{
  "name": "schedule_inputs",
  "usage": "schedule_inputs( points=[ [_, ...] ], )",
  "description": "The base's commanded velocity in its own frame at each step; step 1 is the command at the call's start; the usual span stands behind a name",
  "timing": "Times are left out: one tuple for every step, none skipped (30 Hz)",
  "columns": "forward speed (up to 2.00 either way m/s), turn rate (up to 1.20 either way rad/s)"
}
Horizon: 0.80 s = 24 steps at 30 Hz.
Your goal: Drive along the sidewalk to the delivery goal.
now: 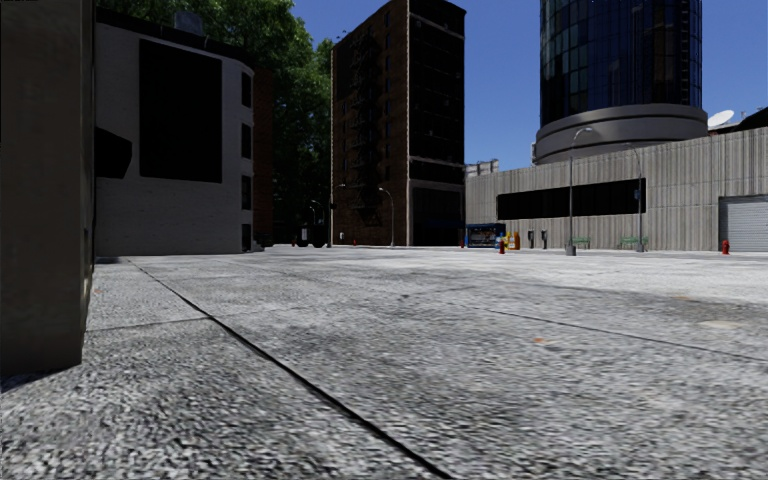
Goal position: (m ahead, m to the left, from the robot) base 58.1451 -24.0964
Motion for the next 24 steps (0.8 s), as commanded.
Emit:
schedule_inputs(
  points=[
    [1.94,0.00],
    [1.94,0.00],
    [1.94,0.00],
    [1.94,0.00],
    [1.94,0.00],
    [1.94,0.00],
    [1.94,0.00],
    [1.94,0.00],
    [1.94,0.00],
    [1.94,0.00],
    [1.94,0.00],
    [1.94,0.00],
    [1.94,0.00],
    [1.94,0.00],
    [1.94,0.00],
    [1.94,0.00],
    [1.94,0.00],
    [1.94,0.00],
    [1.94,0.00],
    [1.94,0.00],
    [1.94,0.00],
    [1.94,0.00],
    [1.94,0.00],
    [1.94,0.00]
  ],
)
